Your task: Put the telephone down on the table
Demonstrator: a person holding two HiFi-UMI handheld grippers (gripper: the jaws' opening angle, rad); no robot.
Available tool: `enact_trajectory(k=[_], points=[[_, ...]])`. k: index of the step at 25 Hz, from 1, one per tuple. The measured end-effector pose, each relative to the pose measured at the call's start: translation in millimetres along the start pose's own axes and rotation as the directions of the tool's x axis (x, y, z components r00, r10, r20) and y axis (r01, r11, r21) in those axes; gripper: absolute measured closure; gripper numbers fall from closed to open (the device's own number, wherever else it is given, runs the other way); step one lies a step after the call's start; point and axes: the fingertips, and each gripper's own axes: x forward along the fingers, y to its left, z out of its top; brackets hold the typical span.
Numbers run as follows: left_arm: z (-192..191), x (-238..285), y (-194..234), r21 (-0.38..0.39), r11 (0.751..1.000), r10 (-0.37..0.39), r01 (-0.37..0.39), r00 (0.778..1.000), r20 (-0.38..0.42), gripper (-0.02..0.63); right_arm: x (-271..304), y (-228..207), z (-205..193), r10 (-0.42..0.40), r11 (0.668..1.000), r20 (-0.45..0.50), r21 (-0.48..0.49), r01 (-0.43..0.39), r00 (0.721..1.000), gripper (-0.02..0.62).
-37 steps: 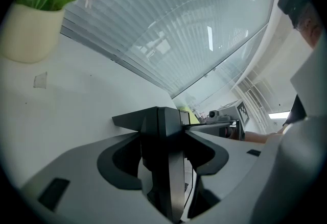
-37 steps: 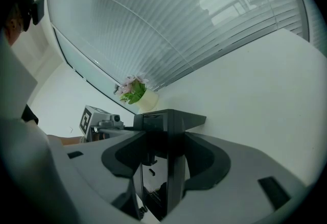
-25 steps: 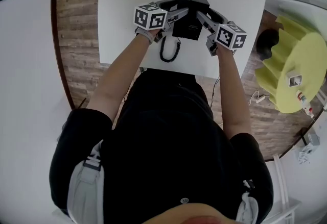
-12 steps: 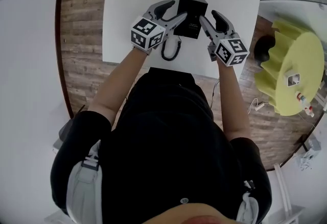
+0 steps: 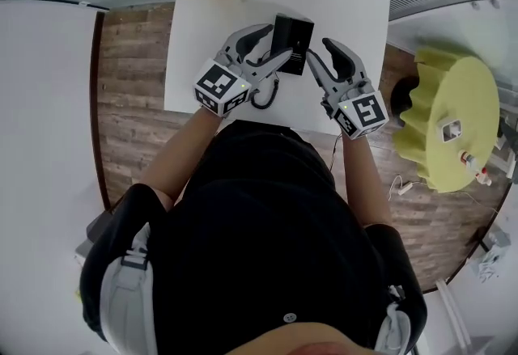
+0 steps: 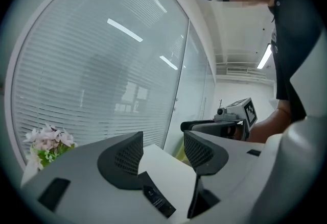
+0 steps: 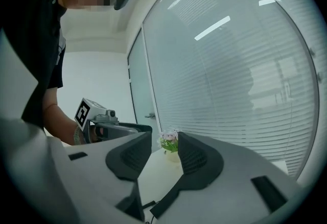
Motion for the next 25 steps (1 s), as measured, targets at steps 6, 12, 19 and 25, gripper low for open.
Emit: enact_trajectory(k=[6,12,19,25], points=[[35,-5,-28,0.065,0.998,-0.032,0.028,0.997,0.067,0.437,-10,18,32,0.025,0.998,0.051,-0.059,-0.022,0.998,0.509],[50,-3,-41,0.126,0.992,-0.029,0.017,0.995,0.093,0.590,-11,26,41,0.027,0.997,0.075,-0.078,-0.021,0.997,0.561],[49,-1,-50,0.150,0.988,-0.029,0.017,0.996,0.080,0.597,-18,31,45,0.024,0.995,0.079,-0.096,-0.016,0.997,0.572],[53,-3,-57,0.153,0.988,-0.038,0.024,0.995,0.094,0.597,-23,35,49,0.017,0.995,0.087,-0.102,-0.008,0.996,0.572]])
